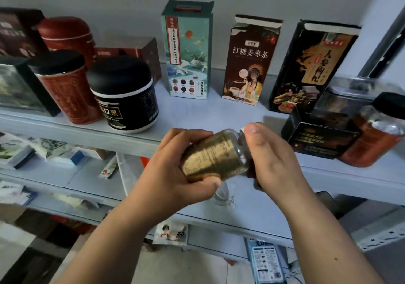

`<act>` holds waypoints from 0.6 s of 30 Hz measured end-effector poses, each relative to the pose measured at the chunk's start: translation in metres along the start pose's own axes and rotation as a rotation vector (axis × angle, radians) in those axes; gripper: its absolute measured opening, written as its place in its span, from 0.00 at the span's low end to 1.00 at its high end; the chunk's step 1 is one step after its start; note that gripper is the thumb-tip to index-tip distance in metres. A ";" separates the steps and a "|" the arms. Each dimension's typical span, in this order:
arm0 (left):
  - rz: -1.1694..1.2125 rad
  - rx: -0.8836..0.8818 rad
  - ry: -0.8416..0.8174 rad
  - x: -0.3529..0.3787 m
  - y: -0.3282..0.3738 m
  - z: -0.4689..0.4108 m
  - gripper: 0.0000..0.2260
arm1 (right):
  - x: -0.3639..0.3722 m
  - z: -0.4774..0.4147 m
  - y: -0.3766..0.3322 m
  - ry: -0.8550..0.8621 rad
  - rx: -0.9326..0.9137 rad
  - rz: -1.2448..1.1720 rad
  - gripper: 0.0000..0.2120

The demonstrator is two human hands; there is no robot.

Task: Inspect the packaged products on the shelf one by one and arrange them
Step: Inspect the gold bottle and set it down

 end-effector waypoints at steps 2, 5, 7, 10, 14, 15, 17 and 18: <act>0.308 -0.156 -0.041 0.012 -0.020 0.005 0.28 | 0.002 0.006 0.009 -0.017 0.091 -0.179 0.25; 0.831 -0.376 -0.085 0.039 -0.040 0.018 0.23 | 0.006 0.024 0.019 -0.043 0.176 -0.421 0.20; 1.090 -0.505 -0.181 0.063 -0.046 0.027 0.27 | 0.008 0.040 0.027 -0.033 0.199 -0.415 0.24; 1.223 -0.748 -0.334 0.100 -0.060 0.047 0.37 | 0.018 0.072 0.052 0.020 0.307 -0.506 0.31; 1.192 -0.921 -0.521 0.139 -0.059 0.073 0.39 | 0.016 0.109 0.071 0.181 0.426 -0.632 0.40; 1.181 -0.940 -0.569 0.148 -0.058 0.078 0.37 | 0.012 0.119 0.075 0.222 0.457 -0.637 0.43; 1.166 -0.955 -0.656 0.165 -0.053 0.088 0.34 | 0.004 0.141 0.083 0.293 0.515 -0.657 0.46; 1.161 -0.962 -0.689 0.173 -0.051 0.094 0.33 | 0.000 0.152 0.086 0.324 0.533 -0.656 0.45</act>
Point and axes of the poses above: each hand's wrist, its own z-axis away from the middle knuckle, its own x-axis out of the palm, y = z × x, the point moved 10 cm from there along -z, towards the middle knuckle, and after that the axes turned 1 degree about -z, right-handed, at the moved point
